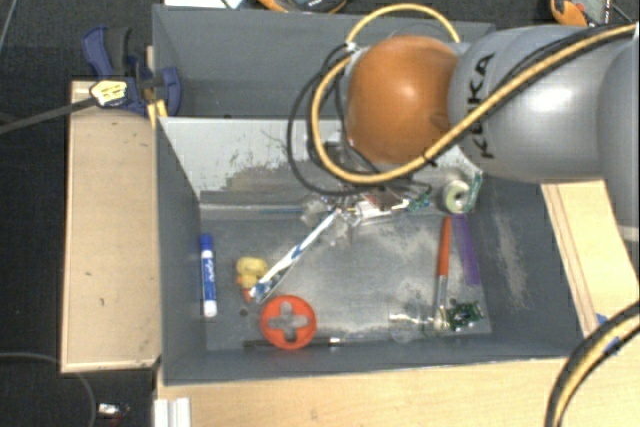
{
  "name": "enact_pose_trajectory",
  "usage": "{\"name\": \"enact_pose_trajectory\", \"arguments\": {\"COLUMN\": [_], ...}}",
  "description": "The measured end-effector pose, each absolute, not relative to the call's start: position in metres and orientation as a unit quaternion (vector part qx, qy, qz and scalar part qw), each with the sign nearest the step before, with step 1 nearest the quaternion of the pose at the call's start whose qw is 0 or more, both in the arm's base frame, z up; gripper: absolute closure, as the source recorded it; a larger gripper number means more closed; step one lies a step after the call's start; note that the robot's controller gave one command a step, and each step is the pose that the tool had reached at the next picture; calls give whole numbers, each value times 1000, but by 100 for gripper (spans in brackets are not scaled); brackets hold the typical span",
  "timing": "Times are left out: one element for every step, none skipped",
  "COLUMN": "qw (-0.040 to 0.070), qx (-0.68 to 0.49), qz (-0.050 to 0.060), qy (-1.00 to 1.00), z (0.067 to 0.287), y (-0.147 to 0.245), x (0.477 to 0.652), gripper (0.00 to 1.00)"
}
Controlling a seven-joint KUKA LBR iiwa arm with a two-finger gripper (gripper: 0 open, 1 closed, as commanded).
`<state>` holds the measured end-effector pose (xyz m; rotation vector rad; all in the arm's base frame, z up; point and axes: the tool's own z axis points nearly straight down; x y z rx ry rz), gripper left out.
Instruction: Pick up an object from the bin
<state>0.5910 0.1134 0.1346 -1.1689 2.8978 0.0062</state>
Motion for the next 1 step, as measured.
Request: {"name": "enact_pose_trajectory", "arguments": {"qw": [9], "qx": [-373], "qz": [2], "qy": [928], "z": [181], "y": [114], "x": [591], "gripper": [100]}}
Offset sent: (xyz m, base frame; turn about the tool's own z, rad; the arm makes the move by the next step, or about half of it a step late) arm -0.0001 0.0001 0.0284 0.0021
